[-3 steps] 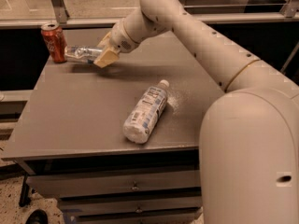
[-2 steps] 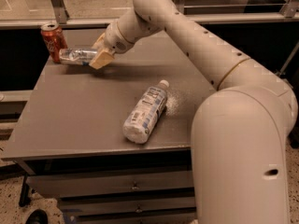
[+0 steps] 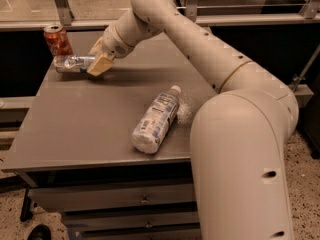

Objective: Move redbull can near coke can

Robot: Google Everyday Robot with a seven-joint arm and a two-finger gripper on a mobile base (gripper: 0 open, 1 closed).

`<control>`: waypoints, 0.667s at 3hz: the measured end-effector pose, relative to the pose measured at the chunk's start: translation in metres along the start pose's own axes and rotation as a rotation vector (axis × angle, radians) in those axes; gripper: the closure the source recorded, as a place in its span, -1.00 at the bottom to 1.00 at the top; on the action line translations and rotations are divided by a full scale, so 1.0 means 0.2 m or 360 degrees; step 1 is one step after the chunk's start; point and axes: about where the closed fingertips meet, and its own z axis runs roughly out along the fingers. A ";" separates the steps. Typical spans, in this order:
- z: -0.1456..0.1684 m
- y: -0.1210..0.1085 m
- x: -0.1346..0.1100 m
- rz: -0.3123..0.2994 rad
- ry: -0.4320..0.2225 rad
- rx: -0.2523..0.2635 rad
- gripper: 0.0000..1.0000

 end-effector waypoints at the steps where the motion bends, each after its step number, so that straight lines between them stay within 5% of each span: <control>1: 0.03 0.00 -0.02 -0.0015 -0.0003 -0.0016 0.17; 2: 0.05 -0.01 -0.03 -0.0022 -0.0004 -0.0025 -0.28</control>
Offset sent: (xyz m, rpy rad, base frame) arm 0.0022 0.0097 0.0043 -0.0015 -0.0087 0.0193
